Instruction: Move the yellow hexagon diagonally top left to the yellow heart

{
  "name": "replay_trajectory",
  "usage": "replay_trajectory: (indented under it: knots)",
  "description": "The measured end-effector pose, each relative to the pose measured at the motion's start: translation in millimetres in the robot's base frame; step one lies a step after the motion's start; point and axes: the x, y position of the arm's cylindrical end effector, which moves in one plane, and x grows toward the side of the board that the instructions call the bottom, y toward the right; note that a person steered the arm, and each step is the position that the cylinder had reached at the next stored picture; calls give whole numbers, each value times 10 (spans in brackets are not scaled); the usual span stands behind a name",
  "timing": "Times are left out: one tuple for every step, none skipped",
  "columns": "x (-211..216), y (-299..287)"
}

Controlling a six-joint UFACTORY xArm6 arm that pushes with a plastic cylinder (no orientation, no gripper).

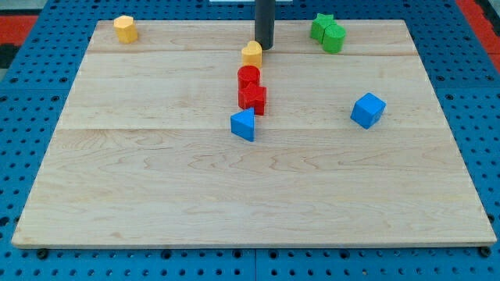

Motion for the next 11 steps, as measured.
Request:
replay_trajectory:
  knots:
    - [-59,-144]
    - [-310,-250]
    - [-187,-1004]
    - [-164,-1819]
    - [-152,-2793]
    - [-208,-3260]
    - [-580,-3137]
    - [-637,-2858]
    - [-314,-2456]
    - [-322,-1779]
    - [-433,-1252]
